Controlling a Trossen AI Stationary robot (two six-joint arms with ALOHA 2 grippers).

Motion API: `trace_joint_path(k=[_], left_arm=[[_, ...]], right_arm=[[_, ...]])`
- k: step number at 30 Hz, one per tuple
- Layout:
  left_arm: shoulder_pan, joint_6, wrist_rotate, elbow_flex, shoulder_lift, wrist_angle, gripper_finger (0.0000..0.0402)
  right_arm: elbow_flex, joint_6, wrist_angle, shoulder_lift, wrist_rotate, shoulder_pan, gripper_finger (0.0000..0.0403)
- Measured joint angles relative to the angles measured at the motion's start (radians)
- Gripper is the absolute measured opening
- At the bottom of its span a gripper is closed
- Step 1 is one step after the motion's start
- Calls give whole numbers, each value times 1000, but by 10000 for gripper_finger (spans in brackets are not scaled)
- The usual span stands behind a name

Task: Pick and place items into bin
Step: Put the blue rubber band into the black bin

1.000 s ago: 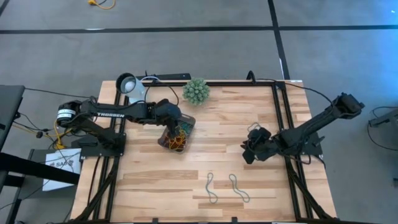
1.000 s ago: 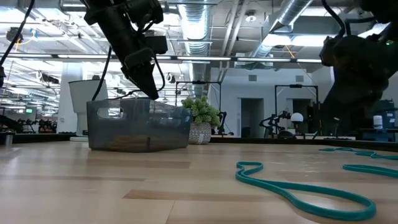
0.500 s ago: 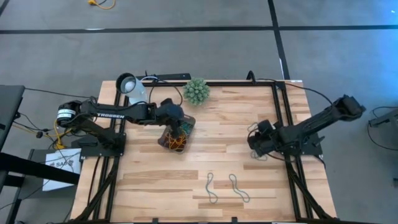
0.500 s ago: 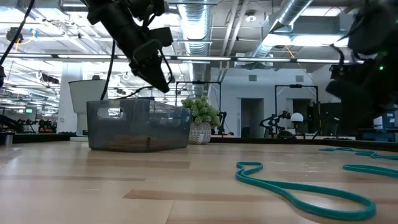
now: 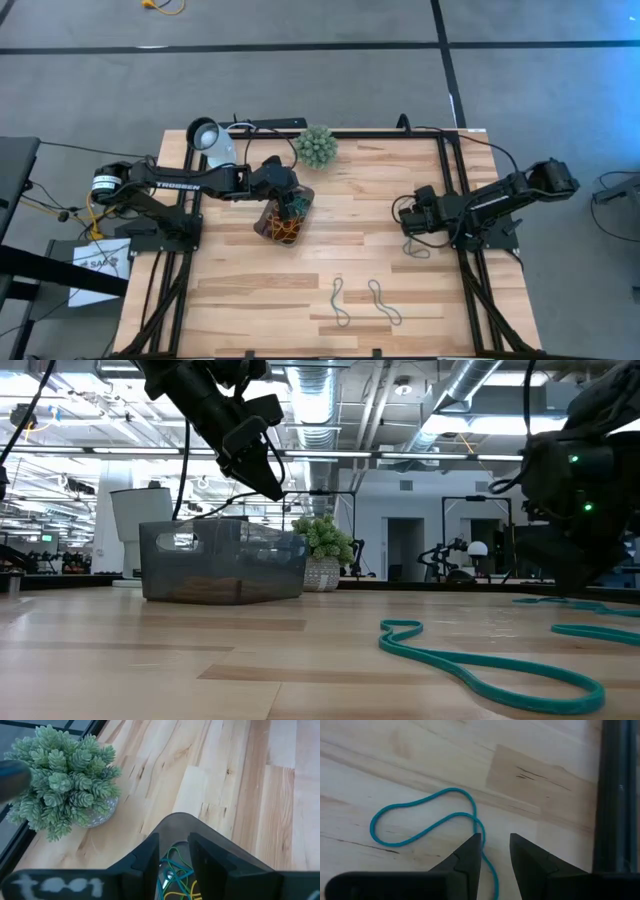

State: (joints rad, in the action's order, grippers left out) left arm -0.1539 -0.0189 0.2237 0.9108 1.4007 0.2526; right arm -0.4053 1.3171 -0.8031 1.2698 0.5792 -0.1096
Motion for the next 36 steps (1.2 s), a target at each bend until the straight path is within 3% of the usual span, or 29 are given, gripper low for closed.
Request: trace_joint_path(k=[10,16,22,25,30,36], left_arm=[[2,-3,0,0,0,3,99],[22,-16,0,0,0,3,99],[48,-7,0,0,0,-36,99],[63,15,0,0,0,-89,99],[93,60,-17,0,11,-209,99],[123,188,-196,1,77,-382,99]], right_arm=[[-6,-92,131,112,1,63,90],[-8,-70,156,138,-13,75,16],[-25,-88,192,97,17,22,4],[-70,-124,292,53,73,-23,4],[-84,-377,600,11,167,-81,1],[-83,-688,1049,17,170,-75,1]])
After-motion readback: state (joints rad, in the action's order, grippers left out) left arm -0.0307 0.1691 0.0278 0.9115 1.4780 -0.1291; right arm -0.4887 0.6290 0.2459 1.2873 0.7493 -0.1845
